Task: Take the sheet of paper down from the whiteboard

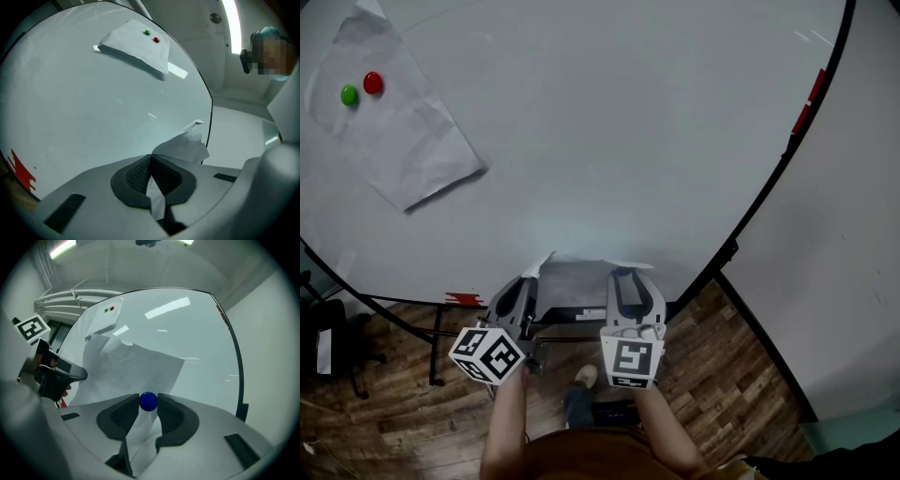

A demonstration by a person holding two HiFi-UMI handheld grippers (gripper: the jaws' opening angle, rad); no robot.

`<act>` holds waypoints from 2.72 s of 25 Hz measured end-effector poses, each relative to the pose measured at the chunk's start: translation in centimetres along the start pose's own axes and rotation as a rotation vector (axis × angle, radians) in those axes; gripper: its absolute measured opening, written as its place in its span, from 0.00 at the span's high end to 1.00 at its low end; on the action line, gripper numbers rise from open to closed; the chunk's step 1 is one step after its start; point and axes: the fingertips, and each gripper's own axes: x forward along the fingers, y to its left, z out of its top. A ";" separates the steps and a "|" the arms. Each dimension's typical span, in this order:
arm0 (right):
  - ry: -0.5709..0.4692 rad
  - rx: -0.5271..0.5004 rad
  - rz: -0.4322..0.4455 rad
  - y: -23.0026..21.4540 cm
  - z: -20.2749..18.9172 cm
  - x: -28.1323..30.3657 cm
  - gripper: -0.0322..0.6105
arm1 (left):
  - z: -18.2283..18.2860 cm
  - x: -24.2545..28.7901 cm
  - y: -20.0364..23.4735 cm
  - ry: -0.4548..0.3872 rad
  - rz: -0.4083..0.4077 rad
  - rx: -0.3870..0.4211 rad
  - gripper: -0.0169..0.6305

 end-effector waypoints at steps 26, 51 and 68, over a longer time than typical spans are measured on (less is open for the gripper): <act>0.032 0.030 -0.023 -1.0 -1.2 0.9 0.74 | 1.9 -1.3 4.1 -0.058 0.085 -0.101 0.94; 0.058 0.043 -0.020 -1.8 -1.9 0.4 0.74 | 2.1 -2.1 4.6 -0.068 0.119 -0.114 0.94; 0.057 0.033 -0.018 -2.1 -1.8 -0.2 0.74 | 1.7 -2.0 4.6 -0.069 0.123 -0.125 0.94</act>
